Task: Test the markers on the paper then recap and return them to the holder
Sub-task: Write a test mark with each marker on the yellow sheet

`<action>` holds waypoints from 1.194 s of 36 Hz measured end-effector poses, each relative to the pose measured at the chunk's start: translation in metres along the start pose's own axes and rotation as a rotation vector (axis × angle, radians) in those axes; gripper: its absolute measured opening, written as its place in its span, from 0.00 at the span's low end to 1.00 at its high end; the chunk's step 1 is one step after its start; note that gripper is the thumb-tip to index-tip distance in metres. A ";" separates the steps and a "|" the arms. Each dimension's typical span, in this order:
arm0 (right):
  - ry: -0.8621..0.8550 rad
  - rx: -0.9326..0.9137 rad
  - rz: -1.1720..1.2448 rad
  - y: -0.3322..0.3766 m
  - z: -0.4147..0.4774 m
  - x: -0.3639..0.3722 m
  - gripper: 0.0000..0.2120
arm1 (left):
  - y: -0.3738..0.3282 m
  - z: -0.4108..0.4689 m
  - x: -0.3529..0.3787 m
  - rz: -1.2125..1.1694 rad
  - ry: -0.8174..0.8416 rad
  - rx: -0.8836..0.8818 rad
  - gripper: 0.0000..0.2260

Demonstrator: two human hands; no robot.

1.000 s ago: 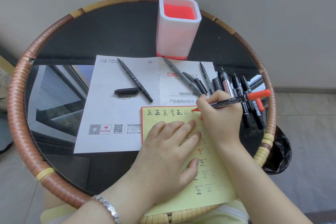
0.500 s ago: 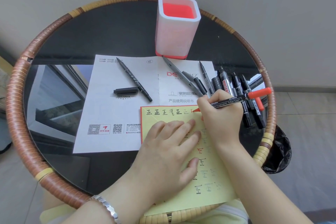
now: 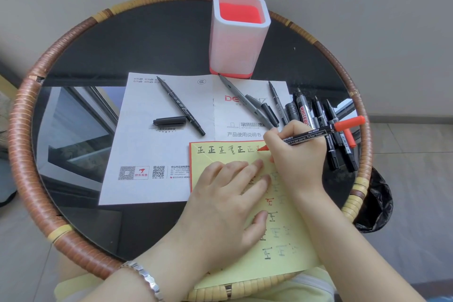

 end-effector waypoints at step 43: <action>0.090 -0.096 -0.278 0.013 0.044 -0.096 0.04 | -0.005 0.049 -0.031 0.198 0.058 0.123 0.15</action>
Point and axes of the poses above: each hand's wrist, its own z-axis towards the middle knuckle, its own x-axis out of the palm, y = z × x, the point moved 8 cm from there along z, towards the middle knuckle, and after that the axes turned 14 degrees about x, right-handed, at the moved point
